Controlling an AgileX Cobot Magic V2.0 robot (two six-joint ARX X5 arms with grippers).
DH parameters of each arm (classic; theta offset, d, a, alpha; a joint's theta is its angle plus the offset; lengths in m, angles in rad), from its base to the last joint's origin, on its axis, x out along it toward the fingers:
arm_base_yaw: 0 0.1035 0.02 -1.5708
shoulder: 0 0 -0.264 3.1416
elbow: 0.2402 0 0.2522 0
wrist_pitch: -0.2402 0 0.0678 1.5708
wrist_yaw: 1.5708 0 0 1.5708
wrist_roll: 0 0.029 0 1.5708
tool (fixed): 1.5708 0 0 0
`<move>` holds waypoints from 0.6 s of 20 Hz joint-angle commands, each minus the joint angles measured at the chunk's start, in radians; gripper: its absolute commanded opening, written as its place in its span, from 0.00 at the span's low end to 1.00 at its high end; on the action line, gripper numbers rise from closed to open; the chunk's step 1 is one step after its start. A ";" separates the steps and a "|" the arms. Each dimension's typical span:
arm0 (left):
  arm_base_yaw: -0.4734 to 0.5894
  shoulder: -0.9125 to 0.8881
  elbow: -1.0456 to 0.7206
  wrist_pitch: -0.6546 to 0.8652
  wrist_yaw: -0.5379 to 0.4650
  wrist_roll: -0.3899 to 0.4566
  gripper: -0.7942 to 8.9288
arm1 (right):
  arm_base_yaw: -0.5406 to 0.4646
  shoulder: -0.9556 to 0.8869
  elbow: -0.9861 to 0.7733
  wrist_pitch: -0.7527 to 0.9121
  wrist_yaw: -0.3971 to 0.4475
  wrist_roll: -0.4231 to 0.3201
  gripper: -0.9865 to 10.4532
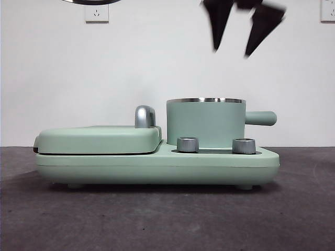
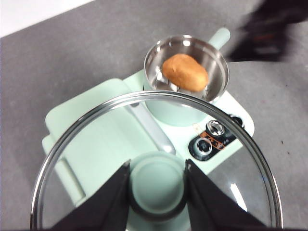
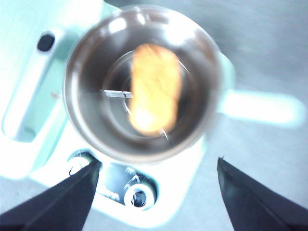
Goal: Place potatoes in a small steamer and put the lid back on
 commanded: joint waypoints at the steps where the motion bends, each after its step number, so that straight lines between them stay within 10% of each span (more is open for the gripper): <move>1: -0.009 0.039 0.021 0.051 0.002 -0.011 0.09 | 0.002 -0.060 -0.008 -0.071 0.071 -0.010 0.43; 7: -0.068 0.138 0.021 0.181 0.002 -0.011 0.09 | 0.004 -0.449 -0.382 -0.008 0.074 -0.010 0.43; 12: -0.117 0.247 0.022 0.257 0.002 -0.011 0.09 | 0.006 -0.878 -0.817 0.198 -0.095 -0.010 0.43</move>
